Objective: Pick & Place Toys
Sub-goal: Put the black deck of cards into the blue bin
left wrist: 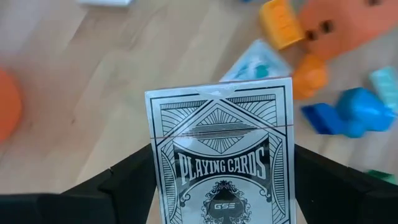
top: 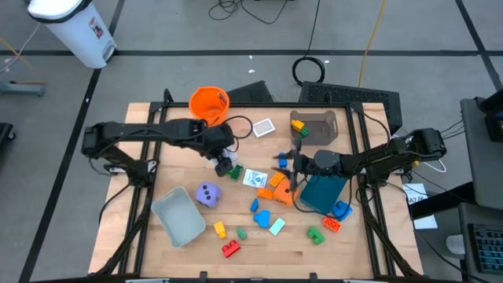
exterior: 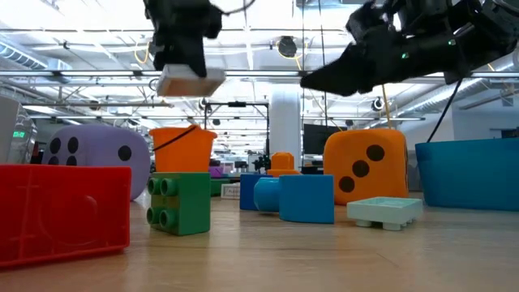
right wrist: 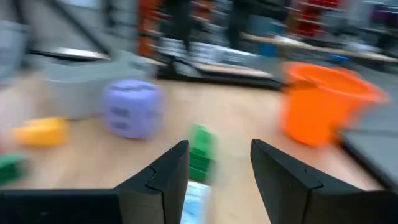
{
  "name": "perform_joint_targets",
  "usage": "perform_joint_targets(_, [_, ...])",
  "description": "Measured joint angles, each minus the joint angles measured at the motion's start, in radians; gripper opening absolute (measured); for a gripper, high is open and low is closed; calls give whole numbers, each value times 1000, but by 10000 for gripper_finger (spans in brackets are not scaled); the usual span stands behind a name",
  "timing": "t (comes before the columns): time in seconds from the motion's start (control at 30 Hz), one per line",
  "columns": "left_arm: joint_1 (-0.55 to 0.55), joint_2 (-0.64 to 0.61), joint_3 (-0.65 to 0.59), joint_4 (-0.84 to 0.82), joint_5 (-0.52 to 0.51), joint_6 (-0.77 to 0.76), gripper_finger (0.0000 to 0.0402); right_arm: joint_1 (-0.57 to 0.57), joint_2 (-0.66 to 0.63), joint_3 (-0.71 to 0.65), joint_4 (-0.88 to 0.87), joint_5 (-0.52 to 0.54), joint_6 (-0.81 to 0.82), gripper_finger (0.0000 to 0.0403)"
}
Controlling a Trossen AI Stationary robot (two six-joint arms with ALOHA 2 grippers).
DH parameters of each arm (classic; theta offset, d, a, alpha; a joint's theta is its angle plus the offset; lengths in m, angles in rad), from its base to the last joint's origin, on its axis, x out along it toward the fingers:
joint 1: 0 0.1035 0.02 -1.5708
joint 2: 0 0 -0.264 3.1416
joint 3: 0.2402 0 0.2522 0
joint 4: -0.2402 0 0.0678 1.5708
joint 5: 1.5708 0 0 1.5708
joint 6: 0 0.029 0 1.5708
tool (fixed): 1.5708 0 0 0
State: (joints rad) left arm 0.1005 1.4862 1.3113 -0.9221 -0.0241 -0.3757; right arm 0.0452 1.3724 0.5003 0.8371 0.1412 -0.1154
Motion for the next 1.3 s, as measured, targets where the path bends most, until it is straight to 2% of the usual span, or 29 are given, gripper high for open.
perform_joint_targets(0.07, [-27, -10, 0, 22, 1, 0, 314, 1, 0, 0, 16, -115, -54, 164])
perform_joint_targets(0.13, [-51, -10, 0, 44, 7, -3, 324, 12, -1, 0, 18, -169, -159, 164])
perform_joint_targets(0.27, [-85, 1, 0, 115, 94, 0, 343, 46, 2, 0, 19, -126, -378, 164])
perform_joint_targets(0.37, [-100, 17, 0, 171, 155, -1, 339, 62, 21, 0, 42, -115, -468, 164])
perform_joint_targets(0.5, [-105, 25, 0, 236, 215, 3, 314, 69, 61, 2, 124, -151, -508, 164])
perform_joint_targets(0.63, [-100, 46, 0, 306, 278, 12, 313, 68, 110, 1, 236, -184, -538, 164])
perform_joint_targets(0.8, [-100, 89, 1, 364, 355, 15, 339, 68, 136, 7, 322, -201, -620, 164])
perform_joint_targets(0.9, [-100, 112, 1, 387, 389, 15, 345, 67, 140, 22, 308, -220, -631, 164])
perform_joint_targets(1.03, [-95, 141, 1, 423, 425, 14, 325, 66, 139, 54, 282, -295, -630, 164])
perform_joint_targets(1.13, [-83, 150, 1, 451, 455, 11, 315, 66, 141, 64, 267, -304, -620, 164])
perform_joint_targets(1.3, [-71, 147, 1, 468, 465, 28, 335, 65, 140, 70, 280, -356, -597, 164])
